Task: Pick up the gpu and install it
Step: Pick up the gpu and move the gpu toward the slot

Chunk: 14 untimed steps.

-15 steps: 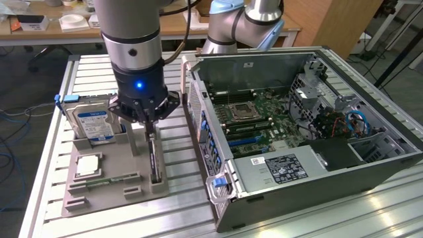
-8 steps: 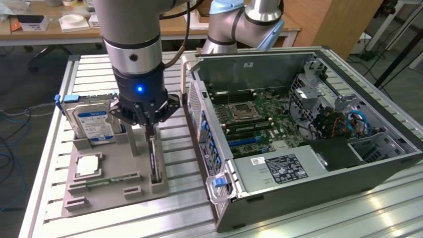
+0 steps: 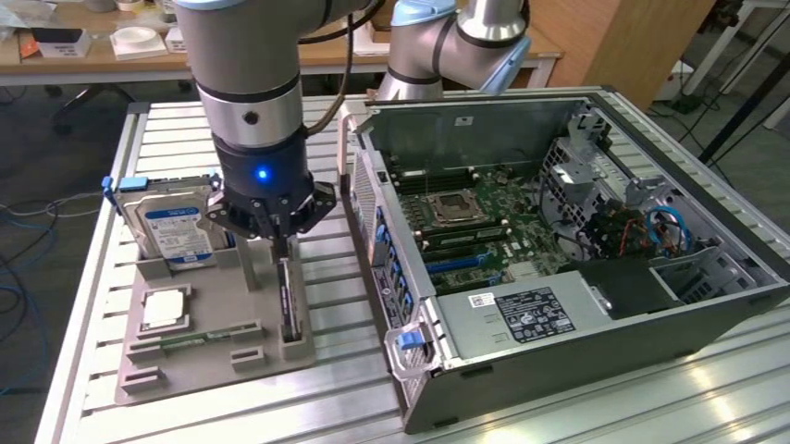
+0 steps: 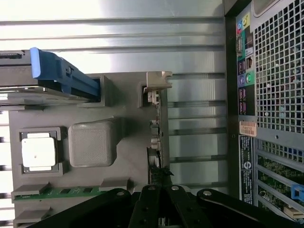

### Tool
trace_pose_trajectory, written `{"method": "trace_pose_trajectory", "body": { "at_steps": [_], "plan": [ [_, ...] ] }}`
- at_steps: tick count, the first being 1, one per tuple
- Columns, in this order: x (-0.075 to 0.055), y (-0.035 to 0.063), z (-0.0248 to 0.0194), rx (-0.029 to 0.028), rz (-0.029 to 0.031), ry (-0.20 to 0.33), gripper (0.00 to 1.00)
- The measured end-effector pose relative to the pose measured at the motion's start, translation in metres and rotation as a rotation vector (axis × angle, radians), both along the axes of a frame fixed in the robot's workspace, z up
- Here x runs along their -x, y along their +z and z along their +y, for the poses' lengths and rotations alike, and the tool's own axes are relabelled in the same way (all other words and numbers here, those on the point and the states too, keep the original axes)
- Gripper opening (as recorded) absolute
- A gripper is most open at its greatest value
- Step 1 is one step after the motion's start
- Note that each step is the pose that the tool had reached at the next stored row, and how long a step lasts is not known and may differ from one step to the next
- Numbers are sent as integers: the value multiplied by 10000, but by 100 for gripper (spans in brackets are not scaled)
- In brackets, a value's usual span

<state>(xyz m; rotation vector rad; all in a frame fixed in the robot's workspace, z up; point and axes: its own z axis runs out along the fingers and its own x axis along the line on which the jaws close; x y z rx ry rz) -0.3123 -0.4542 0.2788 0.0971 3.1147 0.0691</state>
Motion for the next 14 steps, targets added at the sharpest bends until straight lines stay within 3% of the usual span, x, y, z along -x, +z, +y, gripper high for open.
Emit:
{"method": "trace_pose_trajectory", "body": {
  "at_steps": [14],
  "plan": [
    [1,-92,0,1,1,0,11]
  ]
}}
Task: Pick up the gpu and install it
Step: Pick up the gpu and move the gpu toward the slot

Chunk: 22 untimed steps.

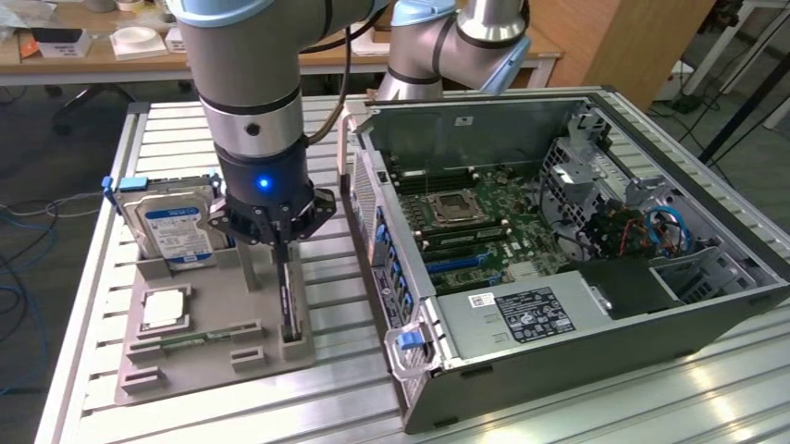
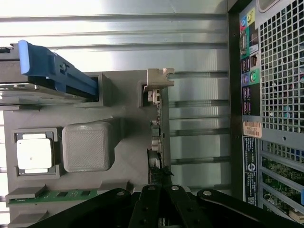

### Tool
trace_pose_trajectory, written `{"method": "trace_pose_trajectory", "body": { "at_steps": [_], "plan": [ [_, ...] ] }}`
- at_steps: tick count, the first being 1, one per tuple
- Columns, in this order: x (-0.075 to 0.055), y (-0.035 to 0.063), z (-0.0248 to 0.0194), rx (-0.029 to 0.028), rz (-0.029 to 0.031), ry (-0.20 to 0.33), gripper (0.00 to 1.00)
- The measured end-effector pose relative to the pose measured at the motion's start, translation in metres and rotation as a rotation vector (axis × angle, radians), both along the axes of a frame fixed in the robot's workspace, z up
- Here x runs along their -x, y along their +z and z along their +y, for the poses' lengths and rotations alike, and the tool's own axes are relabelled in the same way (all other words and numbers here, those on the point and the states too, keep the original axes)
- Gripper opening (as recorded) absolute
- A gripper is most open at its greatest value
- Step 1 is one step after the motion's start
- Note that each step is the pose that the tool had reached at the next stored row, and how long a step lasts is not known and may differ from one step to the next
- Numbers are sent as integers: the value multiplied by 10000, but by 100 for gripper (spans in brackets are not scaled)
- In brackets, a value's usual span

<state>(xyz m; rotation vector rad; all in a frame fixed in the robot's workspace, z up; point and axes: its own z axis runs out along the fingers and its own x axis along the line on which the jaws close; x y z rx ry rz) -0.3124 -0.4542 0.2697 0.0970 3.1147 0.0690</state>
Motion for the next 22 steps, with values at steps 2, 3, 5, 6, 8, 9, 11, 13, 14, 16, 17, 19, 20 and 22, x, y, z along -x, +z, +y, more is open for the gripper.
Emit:
{"method": "trace_pose_trajectory", "body": {
  "at_steps": [2,3,5,6,8,9,11,13,14,16,17,19,20,22],
  "plan": [
    [0,-1,0,-1,-1,0,11],
    [0,0,0,0,-1,0,11],
    [0,0,0,-1,0,0,11],
    [0,-1,0,-1,-1,0,11],
    [0,0,0,0,-1,0,23],
    [0,0,0,0,-1,0,23],
    [0,0,0,-1,0,1,35],
    [0,-1,0,-1,-1,0,41],
    [0,-1,0,-1,-1,0,41],
    [0,-1,0,-1,-1,0,47],
    [0,-1,0,-1,-1,0,47],
    [-1,-20,0,15,-4,-1,47],
    [0,-32,0,23,-1,-2,47],
    [4,-57,-6,25,-1,-6,47]
  ]
}}
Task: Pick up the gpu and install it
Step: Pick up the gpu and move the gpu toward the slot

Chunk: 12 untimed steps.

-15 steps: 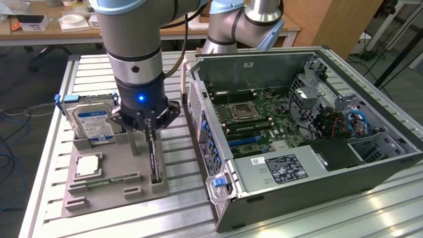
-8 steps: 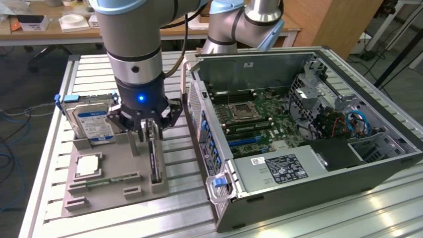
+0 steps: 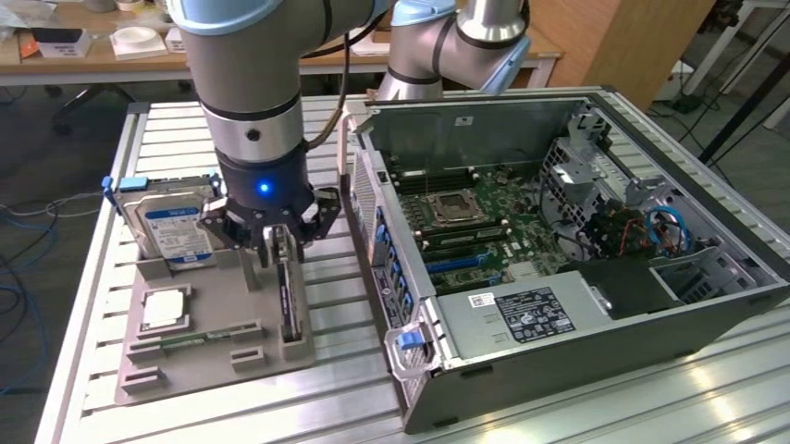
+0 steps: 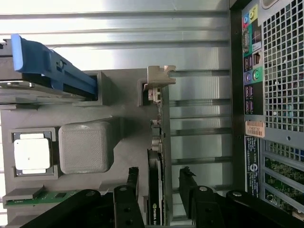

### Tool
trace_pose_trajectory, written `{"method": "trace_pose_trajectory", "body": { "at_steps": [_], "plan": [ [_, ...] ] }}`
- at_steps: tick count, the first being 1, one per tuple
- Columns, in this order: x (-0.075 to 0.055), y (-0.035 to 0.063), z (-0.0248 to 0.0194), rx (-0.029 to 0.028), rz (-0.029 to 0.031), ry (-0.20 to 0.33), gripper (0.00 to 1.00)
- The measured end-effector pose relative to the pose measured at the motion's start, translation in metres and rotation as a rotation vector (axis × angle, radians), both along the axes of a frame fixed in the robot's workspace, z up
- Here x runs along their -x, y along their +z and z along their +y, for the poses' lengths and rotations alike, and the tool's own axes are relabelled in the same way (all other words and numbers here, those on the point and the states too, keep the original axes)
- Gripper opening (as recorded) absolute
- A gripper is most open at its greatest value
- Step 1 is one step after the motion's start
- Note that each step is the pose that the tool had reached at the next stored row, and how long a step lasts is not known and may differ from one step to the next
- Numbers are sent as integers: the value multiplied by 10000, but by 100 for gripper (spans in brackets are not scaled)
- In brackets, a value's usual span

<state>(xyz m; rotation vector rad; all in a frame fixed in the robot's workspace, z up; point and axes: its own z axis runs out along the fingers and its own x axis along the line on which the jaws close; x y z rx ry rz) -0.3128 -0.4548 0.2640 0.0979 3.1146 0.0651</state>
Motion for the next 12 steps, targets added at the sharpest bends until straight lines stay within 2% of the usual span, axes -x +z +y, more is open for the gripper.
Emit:
{"method": "trace_pose_trajectory", "body": {
  "at_steps": [7,12],
  "plan": [
    [21,-87,-66,31,55,0,47],
    [21,-142,-169,33,177,-1,47]
  ]
}}
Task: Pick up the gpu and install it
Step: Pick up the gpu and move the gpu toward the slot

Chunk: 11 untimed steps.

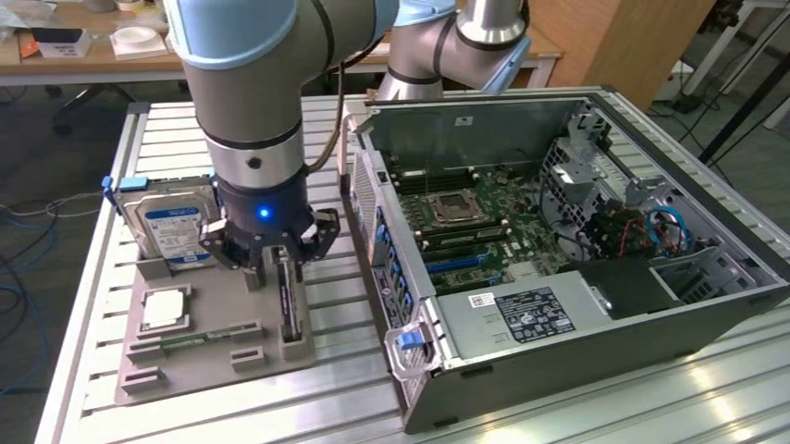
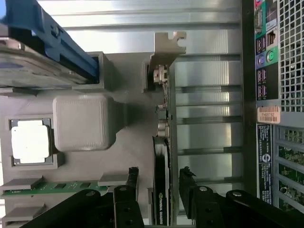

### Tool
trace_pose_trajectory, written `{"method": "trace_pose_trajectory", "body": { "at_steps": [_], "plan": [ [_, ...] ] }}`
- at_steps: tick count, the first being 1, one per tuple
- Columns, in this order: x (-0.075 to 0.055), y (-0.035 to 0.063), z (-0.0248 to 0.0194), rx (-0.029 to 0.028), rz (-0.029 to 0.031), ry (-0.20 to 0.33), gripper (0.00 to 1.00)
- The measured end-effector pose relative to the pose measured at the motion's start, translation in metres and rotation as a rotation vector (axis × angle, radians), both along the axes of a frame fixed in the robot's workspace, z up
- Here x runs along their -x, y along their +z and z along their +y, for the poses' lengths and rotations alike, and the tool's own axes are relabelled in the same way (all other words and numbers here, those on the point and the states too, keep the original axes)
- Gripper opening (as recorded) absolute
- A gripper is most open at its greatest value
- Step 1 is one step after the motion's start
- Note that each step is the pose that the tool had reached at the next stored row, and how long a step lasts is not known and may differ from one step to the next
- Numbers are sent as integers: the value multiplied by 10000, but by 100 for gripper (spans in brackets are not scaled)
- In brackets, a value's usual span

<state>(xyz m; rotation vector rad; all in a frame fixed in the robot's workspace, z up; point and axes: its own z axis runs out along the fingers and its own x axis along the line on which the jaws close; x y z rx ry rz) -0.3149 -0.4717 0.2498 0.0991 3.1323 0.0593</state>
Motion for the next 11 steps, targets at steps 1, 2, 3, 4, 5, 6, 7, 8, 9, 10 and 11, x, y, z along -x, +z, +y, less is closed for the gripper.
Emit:
{"method": "trace_pose_trajectory", "body": {
  "at_steps": [1,2,3,4,5,6,7,8,9,10,11],
  "plan": [
    [0,-12,-23,0,23,0,47],
    [0,-26,-47,1,41,0,47],
    [0,-42,-70,0,56,1,47],
    [-1,-57,-84,1,62,1,47],
    [-1,-63,-89,0,70,0,47],
    [0,-63,-89,7,84,-2,47],
    [0,-62,-90,9,88,-4,47],
    [-1,-66,-90,10,88,-4,47],
    [-6,-72,-90,18,86,-2,47],
    [-14,-82,-91,34,87,5,47],
    [-24,-95,-91,53,87,17,47]
  ]
}}
